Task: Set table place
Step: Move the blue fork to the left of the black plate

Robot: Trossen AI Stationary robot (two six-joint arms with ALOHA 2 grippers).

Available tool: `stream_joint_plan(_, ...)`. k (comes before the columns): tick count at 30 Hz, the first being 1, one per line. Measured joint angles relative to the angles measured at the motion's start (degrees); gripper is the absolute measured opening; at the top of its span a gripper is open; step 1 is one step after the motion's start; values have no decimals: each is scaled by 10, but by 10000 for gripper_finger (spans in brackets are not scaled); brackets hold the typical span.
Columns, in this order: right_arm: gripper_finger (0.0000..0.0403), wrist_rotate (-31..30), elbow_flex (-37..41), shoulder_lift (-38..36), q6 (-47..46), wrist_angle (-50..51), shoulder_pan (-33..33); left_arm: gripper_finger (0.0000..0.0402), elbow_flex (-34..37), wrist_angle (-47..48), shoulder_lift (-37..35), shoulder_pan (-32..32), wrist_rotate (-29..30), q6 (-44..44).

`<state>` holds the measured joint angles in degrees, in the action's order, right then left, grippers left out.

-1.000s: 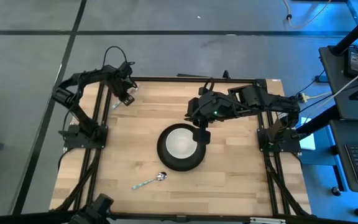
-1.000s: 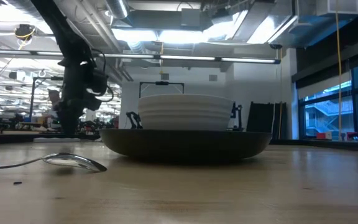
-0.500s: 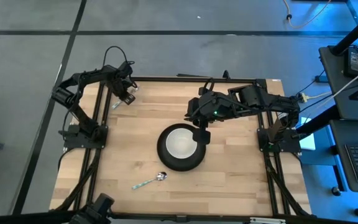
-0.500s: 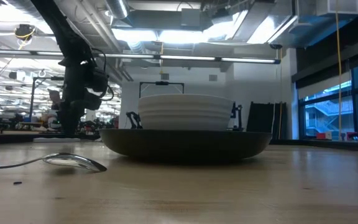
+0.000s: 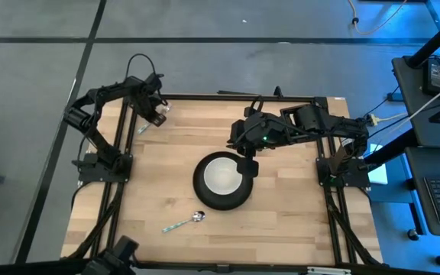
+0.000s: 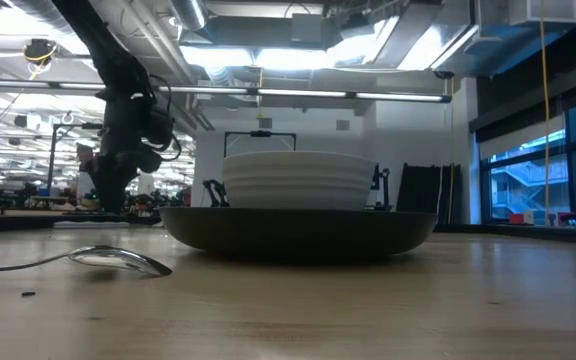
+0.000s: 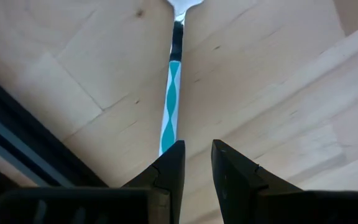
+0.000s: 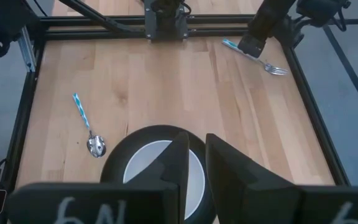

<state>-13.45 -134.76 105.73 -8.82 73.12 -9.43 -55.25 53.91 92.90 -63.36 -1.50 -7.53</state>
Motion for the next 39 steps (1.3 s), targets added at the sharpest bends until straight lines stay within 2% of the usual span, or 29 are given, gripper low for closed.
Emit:
stream_joint_plan(8, 58, 0, 0, 0, 0, 0, 0, 73, -6, -22, 23, -6, -13, 19)
stream_joint_plan(19, 58, 0, 0, 0, 0, 0, 0, 73, -78, 45, 117, -11, -7, 60)
stream_joint_plan(39, 58, 0, 0, 0, 5, 0, 0, 73, -79, 48, 106, -3, 21, 56)
